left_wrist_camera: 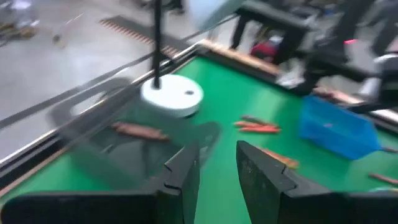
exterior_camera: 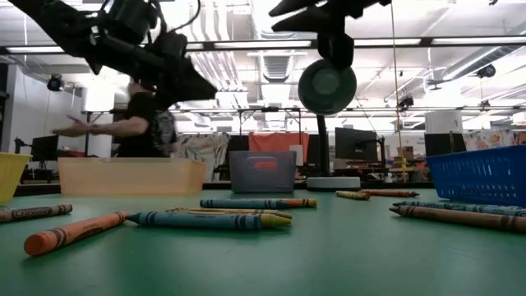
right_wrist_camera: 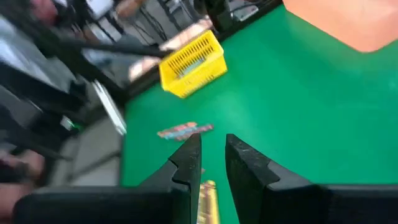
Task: Sort crayons
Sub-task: Put the green crayon into the orange bin
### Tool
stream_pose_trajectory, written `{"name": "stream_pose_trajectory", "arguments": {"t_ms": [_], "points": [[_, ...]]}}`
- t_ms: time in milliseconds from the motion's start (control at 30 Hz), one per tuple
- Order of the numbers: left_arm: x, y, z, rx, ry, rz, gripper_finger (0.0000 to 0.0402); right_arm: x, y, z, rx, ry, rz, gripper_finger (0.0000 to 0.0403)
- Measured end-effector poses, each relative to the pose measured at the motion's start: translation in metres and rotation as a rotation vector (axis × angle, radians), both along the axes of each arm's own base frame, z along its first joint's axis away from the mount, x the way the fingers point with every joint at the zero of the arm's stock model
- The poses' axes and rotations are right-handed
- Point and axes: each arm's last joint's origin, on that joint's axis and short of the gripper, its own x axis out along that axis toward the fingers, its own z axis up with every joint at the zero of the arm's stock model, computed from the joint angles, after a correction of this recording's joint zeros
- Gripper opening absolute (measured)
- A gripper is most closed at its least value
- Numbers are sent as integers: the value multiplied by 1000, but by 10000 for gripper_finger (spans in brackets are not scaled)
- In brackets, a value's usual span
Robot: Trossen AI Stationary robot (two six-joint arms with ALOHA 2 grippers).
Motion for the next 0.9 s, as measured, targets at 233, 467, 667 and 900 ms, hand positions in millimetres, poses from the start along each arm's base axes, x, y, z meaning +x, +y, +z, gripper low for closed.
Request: {"name": "stream_pose_trajectory", "arguments": {"t_ms": [233,467,667,900], "points": [[6,-17,-3,-39,-64,-61,88,10,24,-26,-106,57,-127,61],[7,-28,-10,-55,-65,-98,88,30,53,-37,-84,89,-83,59],[7,-35,-6,-77,-84,-129,88,56,64,-42,-188,237,-51,59],[4,-50,5,-94,-139,-232,88,84,67,-43,-240,480,-85,59]]}}
